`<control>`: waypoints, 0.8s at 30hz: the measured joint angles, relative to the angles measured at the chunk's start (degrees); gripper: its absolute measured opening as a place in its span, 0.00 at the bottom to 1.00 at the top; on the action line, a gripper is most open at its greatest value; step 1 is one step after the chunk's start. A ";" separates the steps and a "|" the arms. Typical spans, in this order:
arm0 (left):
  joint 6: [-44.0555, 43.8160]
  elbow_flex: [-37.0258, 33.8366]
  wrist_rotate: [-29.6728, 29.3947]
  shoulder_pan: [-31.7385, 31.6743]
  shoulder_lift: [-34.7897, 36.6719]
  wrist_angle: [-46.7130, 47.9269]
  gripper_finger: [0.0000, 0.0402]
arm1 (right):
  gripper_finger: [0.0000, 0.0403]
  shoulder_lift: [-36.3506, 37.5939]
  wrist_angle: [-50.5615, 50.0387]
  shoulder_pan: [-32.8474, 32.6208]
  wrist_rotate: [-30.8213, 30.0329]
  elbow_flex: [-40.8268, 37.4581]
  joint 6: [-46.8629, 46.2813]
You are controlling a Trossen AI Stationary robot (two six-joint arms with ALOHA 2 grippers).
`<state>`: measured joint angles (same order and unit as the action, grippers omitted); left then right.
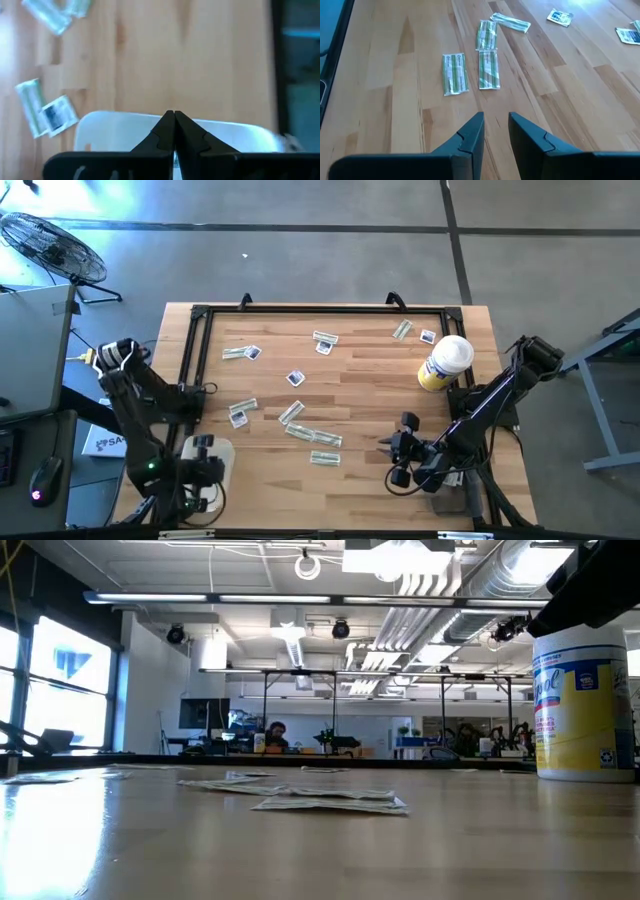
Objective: Pick & Place First Aid Supplies
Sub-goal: Put the green bandage into the white bin
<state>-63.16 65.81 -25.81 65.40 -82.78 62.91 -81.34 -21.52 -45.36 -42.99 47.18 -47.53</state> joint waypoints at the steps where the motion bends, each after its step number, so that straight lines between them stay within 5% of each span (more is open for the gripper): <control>1: -2.62 -1.61 -1.77 0.92 0.00 -0.09 0.00 | 0.20 0.00 0.01 0.00 -0.02 0.00 -0.01; 10: -17.86 -13.09 -5.56 5.30 0.00 -7.61 0.00 | 0.20 0.00 2.16 0.00 1.15 -0.02 -0.09; 24: -27.33 -14.06 7.07 5.10 0.80 -6.20 0.28 | 0.20 0.00 2.53 0.00 1.16 -0.07 0.34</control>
<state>-90.49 51.75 -18.74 70.50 -81.99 56.71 -81.34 -18.99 -45.36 -41.83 47.11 -47.19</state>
